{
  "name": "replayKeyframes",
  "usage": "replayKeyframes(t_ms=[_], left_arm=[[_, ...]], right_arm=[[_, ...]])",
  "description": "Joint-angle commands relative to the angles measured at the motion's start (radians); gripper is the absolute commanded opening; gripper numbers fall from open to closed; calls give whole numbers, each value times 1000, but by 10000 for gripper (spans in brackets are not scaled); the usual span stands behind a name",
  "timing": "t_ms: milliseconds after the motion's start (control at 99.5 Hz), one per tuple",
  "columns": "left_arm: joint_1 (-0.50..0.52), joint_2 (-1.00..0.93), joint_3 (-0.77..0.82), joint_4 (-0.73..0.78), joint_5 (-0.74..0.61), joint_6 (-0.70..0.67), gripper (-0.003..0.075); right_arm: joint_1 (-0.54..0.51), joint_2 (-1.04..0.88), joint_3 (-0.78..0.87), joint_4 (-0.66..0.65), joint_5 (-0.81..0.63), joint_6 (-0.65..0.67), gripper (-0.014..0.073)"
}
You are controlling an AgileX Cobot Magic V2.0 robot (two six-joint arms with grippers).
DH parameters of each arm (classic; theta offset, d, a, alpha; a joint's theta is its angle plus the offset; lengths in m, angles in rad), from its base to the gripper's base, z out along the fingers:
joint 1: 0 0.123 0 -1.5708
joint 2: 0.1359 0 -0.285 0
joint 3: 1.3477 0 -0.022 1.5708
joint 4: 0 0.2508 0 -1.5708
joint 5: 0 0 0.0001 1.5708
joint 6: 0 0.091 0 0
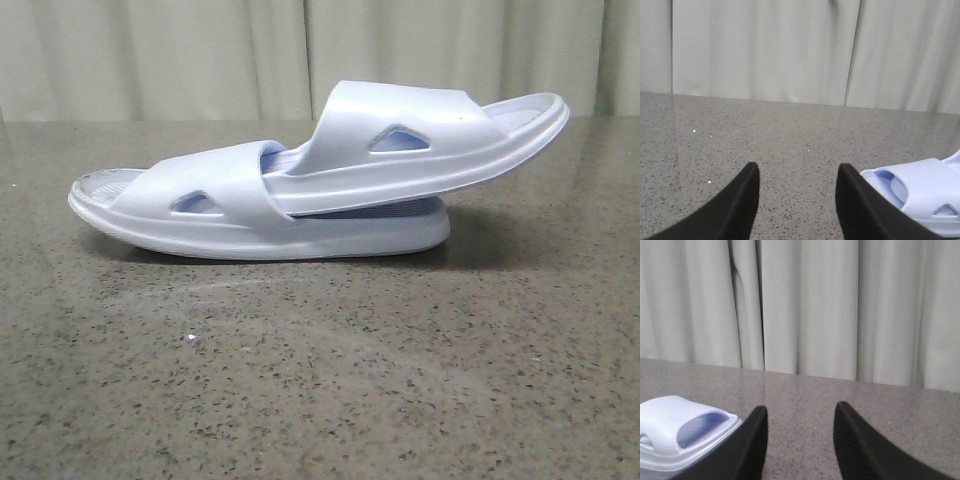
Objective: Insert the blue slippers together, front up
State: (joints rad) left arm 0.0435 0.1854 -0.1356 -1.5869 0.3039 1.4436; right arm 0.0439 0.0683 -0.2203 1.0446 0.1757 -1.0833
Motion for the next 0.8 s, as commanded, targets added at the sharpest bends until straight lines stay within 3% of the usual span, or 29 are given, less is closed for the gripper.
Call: replayKeyframes(t_ms=[0, 221, 492, 794], left_arm=[[3, 9, -25, -20, 14, -9, 310], [1, 9, -25, -20, 14, -9, 283], [1, 9, -25, -20, 14, -9, 14], [1, 9, -25, -21, 101, -9, 16]], right_arm=[[2, 7, -7, 4, -36, -15, 257], [2, 7, -7, 4, -46, -15, 232], [2, 7, -7, 4, -46, -15, -109], [2, 7, -7, 14, -30, -15, -107]])
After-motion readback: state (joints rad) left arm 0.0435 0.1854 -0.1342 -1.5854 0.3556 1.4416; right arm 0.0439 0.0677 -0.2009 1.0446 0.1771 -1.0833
